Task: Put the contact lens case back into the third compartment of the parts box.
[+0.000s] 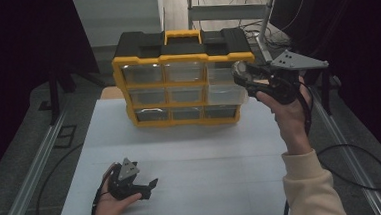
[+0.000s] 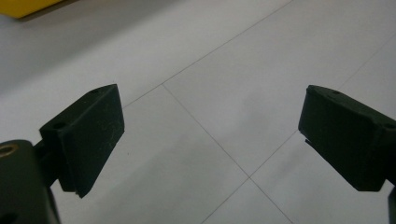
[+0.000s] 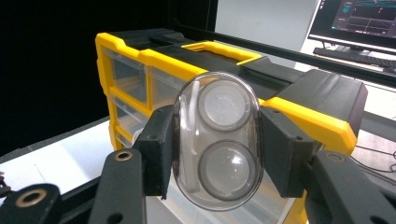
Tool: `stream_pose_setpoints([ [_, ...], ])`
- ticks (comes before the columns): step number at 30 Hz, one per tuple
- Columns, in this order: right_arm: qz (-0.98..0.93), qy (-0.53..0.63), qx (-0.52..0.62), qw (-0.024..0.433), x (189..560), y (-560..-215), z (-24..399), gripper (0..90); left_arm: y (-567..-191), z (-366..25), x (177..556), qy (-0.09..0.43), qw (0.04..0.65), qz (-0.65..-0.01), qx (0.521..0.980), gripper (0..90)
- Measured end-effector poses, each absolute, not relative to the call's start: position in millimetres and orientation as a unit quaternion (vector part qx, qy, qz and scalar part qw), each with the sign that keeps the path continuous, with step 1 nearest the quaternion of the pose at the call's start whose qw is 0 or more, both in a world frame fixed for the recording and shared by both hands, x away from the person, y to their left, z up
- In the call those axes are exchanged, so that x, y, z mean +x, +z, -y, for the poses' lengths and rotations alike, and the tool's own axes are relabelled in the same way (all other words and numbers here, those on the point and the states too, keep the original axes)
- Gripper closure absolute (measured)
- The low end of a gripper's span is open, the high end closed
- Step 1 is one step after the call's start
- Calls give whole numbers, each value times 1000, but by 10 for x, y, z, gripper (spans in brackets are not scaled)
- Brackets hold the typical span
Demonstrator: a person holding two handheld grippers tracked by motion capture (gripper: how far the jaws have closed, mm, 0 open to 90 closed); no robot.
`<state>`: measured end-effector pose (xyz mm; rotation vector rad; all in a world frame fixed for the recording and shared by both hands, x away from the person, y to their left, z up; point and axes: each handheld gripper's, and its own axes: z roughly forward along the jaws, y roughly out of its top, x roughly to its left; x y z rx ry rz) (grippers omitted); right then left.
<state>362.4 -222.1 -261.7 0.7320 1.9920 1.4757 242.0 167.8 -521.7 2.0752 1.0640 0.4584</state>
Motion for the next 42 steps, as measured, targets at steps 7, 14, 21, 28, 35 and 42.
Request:
stream_pose_setpoints([
  [7, -748, 539, 271, 278, 3724, -2617, 2152, 489, -5218, -1677, 2422, 179, 373, -414, 811, 75],
  [14, -751, 529, 279, 279, 3860, -2632, 2097, 489, -5219, -1681, 2423, 179, 373, -416, 810, 75],
  [21, -754, 519, 288, 282, 3961, -2666, 2077, 488, -5223, -1681, 2425, 179, 373, -415, 810, 75],
  [28, -755, 514, 293, 285, 3996, -2675, 2067, 487, -5222, -1682, 2427, 179, 373, -416, 810, 75],
  [35, -753, 513, 294, 287, 3999, -2690, 2038, 373, -5223, -1684, 2426, 179, 372, -416, 810, 75],
  [42, -749, 521, 295, 285, 3940, -2686, 2044, 309, -5223, -1675, 2421, 180, 372, -415, 811, 75],
])
